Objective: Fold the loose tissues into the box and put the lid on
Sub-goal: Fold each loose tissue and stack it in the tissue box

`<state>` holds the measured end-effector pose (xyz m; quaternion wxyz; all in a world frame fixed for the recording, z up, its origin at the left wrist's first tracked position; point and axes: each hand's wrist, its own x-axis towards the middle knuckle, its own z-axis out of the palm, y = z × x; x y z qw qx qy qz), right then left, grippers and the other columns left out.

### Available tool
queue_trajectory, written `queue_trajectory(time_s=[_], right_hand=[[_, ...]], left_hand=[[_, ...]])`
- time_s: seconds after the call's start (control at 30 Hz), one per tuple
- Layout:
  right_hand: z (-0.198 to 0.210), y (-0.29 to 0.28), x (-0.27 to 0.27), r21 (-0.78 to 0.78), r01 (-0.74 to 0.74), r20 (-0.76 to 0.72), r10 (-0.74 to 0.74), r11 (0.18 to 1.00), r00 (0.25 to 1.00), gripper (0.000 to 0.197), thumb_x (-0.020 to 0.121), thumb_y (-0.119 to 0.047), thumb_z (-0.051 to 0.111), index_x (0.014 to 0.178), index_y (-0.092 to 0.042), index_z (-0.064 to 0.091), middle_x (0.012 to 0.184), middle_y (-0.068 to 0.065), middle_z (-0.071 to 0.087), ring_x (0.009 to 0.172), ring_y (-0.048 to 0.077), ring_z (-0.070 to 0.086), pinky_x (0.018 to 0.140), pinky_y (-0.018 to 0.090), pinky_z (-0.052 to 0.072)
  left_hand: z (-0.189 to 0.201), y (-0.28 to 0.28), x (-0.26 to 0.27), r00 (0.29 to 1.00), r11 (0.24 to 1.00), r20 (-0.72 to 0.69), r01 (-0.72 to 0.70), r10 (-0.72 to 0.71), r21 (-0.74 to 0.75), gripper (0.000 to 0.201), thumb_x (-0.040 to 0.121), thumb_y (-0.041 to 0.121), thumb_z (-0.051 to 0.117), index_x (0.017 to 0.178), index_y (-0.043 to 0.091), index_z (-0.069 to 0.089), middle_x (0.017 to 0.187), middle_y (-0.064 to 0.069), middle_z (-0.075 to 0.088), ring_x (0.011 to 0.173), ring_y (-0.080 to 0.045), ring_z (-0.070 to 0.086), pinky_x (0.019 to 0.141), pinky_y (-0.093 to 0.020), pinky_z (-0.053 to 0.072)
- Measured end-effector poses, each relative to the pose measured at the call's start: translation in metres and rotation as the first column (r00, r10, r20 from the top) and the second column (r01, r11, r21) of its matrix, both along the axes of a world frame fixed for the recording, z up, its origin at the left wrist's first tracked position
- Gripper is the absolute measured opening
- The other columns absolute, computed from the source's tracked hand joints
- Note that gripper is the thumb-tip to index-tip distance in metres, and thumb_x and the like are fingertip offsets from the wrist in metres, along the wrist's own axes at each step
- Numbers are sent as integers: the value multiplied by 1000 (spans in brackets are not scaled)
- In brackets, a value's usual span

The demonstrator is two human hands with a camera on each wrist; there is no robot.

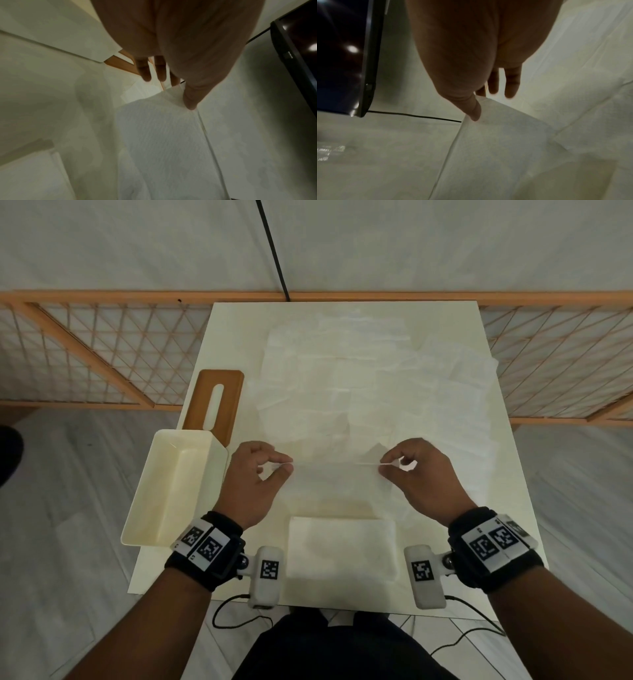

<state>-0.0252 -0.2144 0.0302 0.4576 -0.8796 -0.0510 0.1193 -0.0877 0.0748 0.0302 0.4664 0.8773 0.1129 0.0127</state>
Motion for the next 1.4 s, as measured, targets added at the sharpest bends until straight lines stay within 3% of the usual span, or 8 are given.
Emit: queue_trajectory(time_s=[0.1,0.17,0.23,0.37,0.63,0.77,1.2,1.4], right_hand=[[5,-4,-4,-12,-70,-31,69,998,997,9,84,-21,78,82,-28,73,121,-18,57,108,0,54,82,15,42],[12,-8,-8,66,-89,-142,98,994,985,10,85,-18,77,79,-24,72,104,-17,69,90,-3,60,75,17,45],[18,-11,-13,181,-81,-236,123,980,964,8,87,-13,75,81,-15,72,76,-2,71,63,5,56,59,17,41],[5,-16,-27,271,-44,-351,142,962,925,5,89,-6,72,85,-3,70,78,23,70,64,22,61,60,28,48],[-70,-15,-54,-219,-121,-333,43,968,942,7,83,-22,76,81,-22,70,76,-2,67,72,10,60,60,15,39],[-81,-10,-55,-259,-83,-293,4,962,956,7,84,-19,75,85,-20,68,74,-3,63,69,6,55,56,9,35],[-94,-5,-52,-329,-140,-266,51,934,963,18,79,-11,73,86,-22,60,73,-8,58,71,16,56,55,8,34],[-77,-8,-42,-303,-92,-170,41,949,985,21,80,-19,77,91,-24,60,87,-8,56,74,0,49,62,8,34]], left_hand=[[4,3,-5,999,999,-27,29,-30,-28,7,91,21,71,90,27,74,127,18,58,122,3,49,102,-18,36],[10,2,-11,997,988,-62,27,-37,-155,13,93,12,66,89,22,74,104,17,71,103,3,61,94,-17,43],[13,0,-16,994,963,-106,-5,-25,-269,18,94,6,61,86,17,72,84,12,71,83,-1,63,78,-14,46],[-8,-4,-30,962,914,-272,-107,-3,-391,16,94,16,61,82,17,72,82,2,68,78,-13,61,72,-29,48],[-81,-18,-45,889,998,-457,42,-12,55,8,88,27,70,81,23,70,78,5,69,75,-15,65,70,-26,54],[-92,-20,-41,904,986,-427,55,17,156,8,88,26,70,86,18,70,78,6,65,76,-10,60,62,-12,40],[-108,-13,-29,896,983,-439,13,69,181,5,86,21,69,85,20,64,81,5,65,76,-12,61,64,-17,43],[-95,2,37,941,957,-301,-67,154,282,10,88,13,65,97,10,65,96,0,65,88,-18,57,78,-23,40]])
